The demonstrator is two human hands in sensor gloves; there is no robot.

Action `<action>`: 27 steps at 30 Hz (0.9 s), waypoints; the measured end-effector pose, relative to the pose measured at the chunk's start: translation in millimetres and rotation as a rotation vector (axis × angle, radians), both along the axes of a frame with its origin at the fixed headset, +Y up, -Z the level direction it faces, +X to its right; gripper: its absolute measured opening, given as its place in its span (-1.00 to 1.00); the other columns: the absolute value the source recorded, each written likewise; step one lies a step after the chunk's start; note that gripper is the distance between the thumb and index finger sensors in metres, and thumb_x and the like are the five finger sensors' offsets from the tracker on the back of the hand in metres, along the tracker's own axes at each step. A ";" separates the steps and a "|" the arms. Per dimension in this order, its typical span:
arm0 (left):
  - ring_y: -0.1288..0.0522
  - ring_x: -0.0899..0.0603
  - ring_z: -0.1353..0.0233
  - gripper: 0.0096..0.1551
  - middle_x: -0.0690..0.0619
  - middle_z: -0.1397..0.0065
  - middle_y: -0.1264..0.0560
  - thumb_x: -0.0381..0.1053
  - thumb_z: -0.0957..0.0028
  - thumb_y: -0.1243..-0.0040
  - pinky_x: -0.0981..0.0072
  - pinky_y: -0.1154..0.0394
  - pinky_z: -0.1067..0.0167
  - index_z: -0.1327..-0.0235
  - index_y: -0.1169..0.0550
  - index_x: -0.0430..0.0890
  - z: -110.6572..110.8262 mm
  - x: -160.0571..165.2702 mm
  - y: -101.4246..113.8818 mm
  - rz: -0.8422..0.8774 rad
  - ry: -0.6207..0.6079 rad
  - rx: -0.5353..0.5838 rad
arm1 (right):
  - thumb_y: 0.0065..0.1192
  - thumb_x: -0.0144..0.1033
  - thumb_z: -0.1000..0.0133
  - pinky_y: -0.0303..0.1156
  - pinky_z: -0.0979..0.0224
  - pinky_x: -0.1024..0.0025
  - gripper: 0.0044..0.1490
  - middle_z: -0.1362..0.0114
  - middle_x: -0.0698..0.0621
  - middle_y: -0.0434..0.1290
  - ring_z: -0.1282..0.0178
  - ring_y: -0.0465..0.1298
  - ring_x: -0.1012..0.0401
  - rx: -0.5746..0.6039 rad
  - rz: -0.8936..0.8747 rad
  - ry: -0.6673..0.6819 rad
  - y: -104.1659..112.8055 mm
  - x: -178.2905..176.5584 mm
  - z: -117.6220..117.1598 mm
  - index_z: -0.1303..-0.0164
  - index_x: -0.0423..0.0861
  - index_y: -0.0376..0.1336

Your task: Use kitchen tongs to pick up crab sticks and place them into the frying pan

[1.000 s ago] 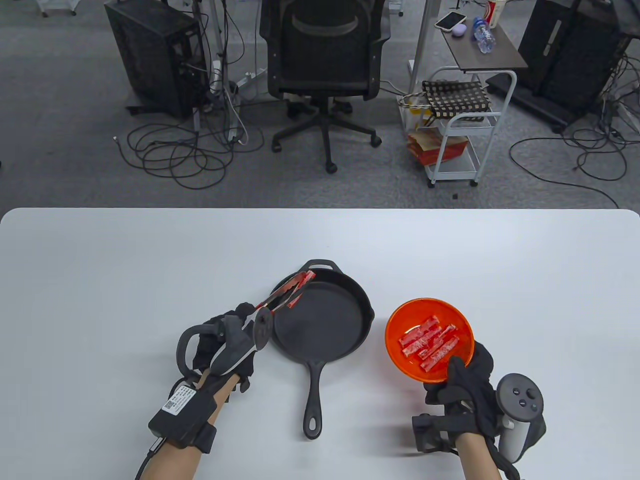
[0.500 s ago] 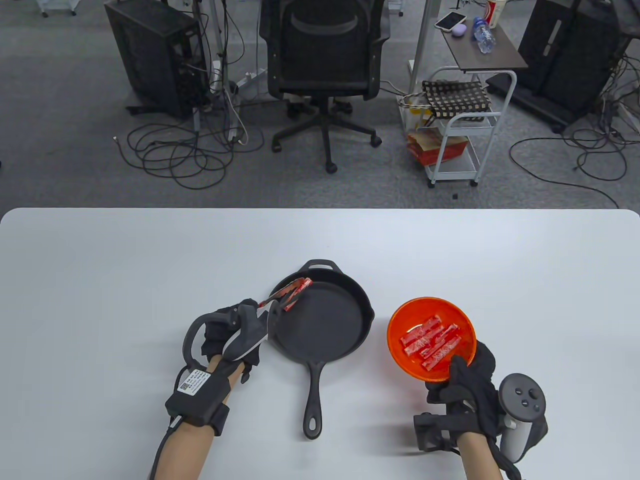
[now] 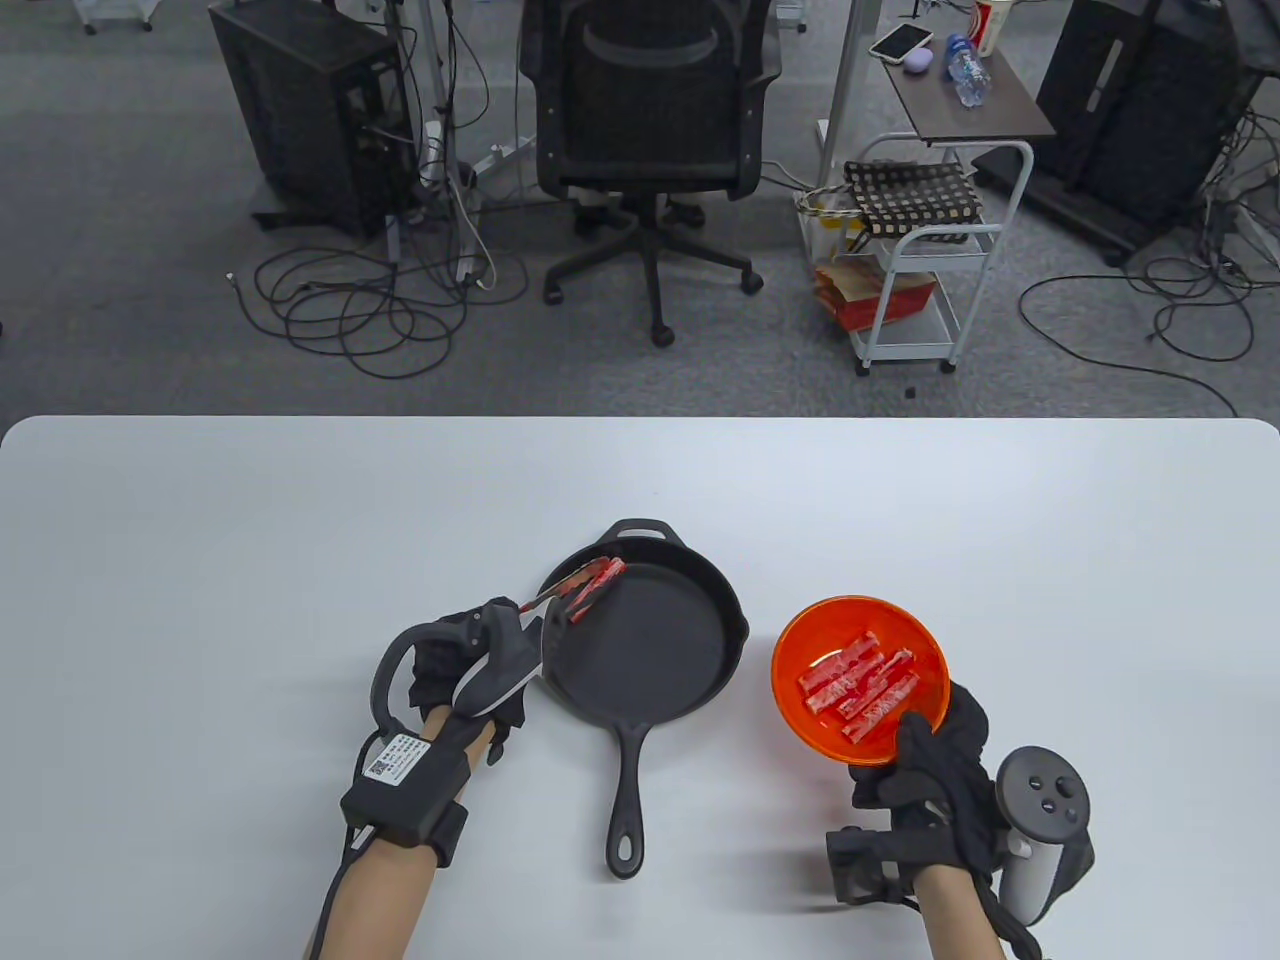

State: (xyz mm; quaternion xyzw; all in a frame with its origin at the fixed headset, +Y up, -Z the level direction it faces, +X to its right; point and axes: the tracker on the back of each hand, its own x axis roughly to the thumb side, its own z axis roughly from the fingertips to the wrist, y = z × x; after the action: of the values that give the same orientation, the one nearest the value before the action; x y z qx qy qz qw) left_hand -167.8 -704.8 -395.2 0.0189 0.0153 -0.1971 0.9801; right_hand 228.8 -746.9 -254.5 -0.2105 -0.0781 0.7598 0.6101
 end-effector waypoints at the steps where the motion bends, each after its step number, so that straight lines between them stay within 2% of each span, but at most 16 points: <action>1: -0.71 0.06 0.53 -0.09 0.24 0.33 -0.75 0.59 0.26 -0.27 0.09 -0.66 0.32 -0.14 -0.64 -0.03 0.2 0.2 0.2 -0.001 0.001 -0.002 | -0.09 -0.42 -0.29 0.77 0.40 0.57 -0.23 -0.54 -0.39 0.17 0.32 0.71 0.14 0.000 -0.001 -0.001 0.0 0.1 0.0 -0.62 -0.33 -0.24; 10: -0.71 0.07 0.53 -0.08 0.25 0.33 -0.75 0.60 0.25 -0.27 0.10 -0.66 0.33 -0.15 -0.63 -0.03 3.7 -1.9 7.9 0.053 0.006 0.016 | -0.09 -0.42 -0.29 0.76 0.40 0.57 -0.23 -0.54 -0.39 0.17 0.33 0.70 0.14 0.000 -0.002 -0.001 0.2 0.0 0.0 -0.62 -0.33 -0.23; 15: -0.70 0.06 0.55 -0.08 0.24 0.34 -0.75 0.59 0.24 -0.27 0.09 -0.66 0.35 -0.15 -0.64 -0.05 13.7 -4.4 29.7 0.270 0.015 0.068 | -0.09 -0.42 -0.29 0.76 0.40 0.57 -0.23 -0.54 -0.39 0.17 0.33 0.70 0.14 0.000 -0.003 0.000 0.5 -0.2 0.2 -0.62 -0.33 -0.23; 22: -0.69 0.07 0.57 -0.09 0.23 0.35 -0.75 0.58 0.22 -0.28 0.09 -0.66 0.38 -0.13 -0.65 -0.07 41.1 13.4 60.6 0.375 -0.083 0.137 | -0.09 -0.42 -0.29 0.76 0.40 0.58 -0.23 -0.54 -0.39 0.18 0.33 0.70 0.14 0.000 -0.003 0.000 0.5 -0.2 0.2 -0.62 -0.33 -0.23; 27: -0.69 0.07 0.58 -0.10 0.23 0.36 -0.76 0.57 0.21 -0.29 0.09 -0.66 0.40 -0.12 -0.66 -0.08 69.2 44.5 73.4 0.402 -0.216 0.149 | -0.09 -0.42 -0.29 0.76 0.40 0.57 -0.23 -0.54 -0.39 0.18 0.33 0.70 0.14 0.000 -0.003 0.000 0.5 -0.2 0.2 -0.62 -0.33 -0.23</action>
State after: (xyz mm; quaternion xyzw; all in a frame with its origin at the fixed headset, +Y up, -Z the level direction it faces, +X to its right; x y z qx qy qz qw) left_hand -123.4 -631.3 -326.0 0.1089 -0.0715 0.0069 0.9915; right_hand 228.6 -746.4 -254.3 -0.2107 -0.0777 0.7591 0.6110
